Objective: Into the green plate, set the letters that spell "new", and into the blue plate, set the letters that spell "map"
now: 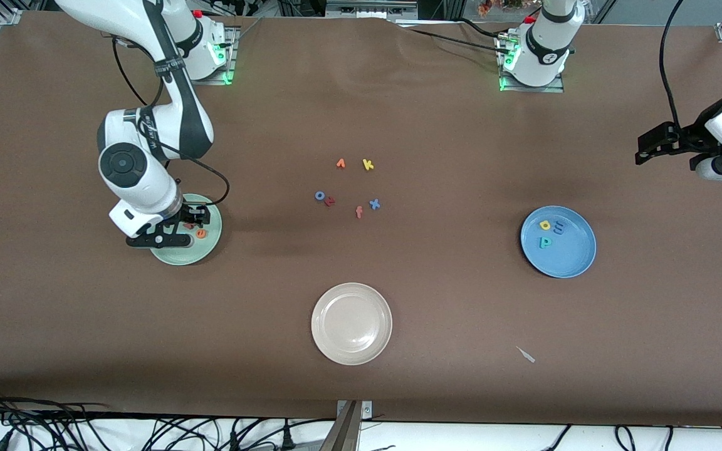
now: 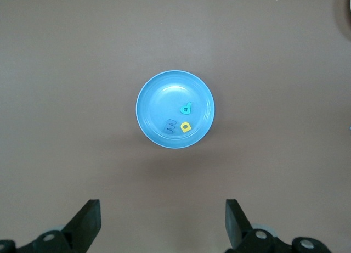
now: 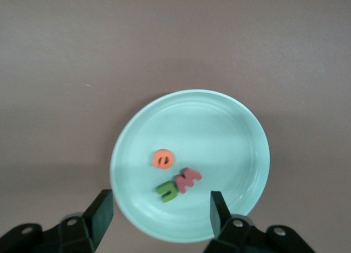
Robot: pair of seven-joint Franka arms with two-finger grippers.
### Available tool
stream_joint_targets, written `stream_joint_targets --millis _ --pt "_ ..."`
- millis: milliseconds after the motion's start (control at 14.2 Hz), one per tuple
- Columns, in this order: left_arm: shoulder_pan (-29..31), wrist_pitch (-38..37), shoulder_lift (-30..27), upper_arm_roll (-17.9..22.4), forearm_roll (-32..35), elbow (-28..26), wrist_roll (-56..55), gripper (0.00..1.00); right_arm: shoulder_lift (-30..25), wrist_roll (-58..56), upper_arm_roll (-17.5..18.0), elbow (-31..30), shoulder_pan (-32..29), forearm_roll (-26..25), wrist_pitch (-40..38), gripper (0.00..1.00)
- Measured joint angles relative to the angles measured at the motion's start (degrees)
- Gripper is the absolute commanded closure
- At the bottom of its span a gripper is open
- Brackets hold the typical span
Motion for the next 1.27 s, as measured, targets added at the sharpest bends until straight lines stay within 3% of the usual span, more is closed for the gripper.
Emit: stream_joint_targets --millis 492,773,844,914,1125,1265 --pt "0.0 0.0 0.0 0.0 0.0 0.0 0.0 0.00 -2.1 -1.4 -1.1 19.1 0.0 2.2 -22.1 0.20" --pt "0.0 0.0 0.0 0.0 0.0 0.0 0.0 0.00 -2.3 -2.8 -1.6 20.8 0.0 2.3 -23.3 0.19" --pt "0.0 0.0 0.0 0.0 0.0 0.0 0.0 0.00 -2.3 -4.0 -2.1 20.9 0.0 2.3 -23.3 0.07" --pt "0.0 0.0 0.0 0.0 0.0 0.0 0.0 0.00 -2.5 -5.0 -2.7 21.0 0.0 2.3 -23.3 0.01" --pt "0.0 0.0 0.0 0.0 0.0 0.0 0.0 0.00 -3.9 -6.5 -3.9 21.8 -0.1 2.5 -24.6 0.00" --pt "0.0 0.0 0.0 0.0 0.0 0.0 0.0 0.00 -6.1 -6.5 -2.9 22.7 -0.6 2.5 -26.7 0.00"
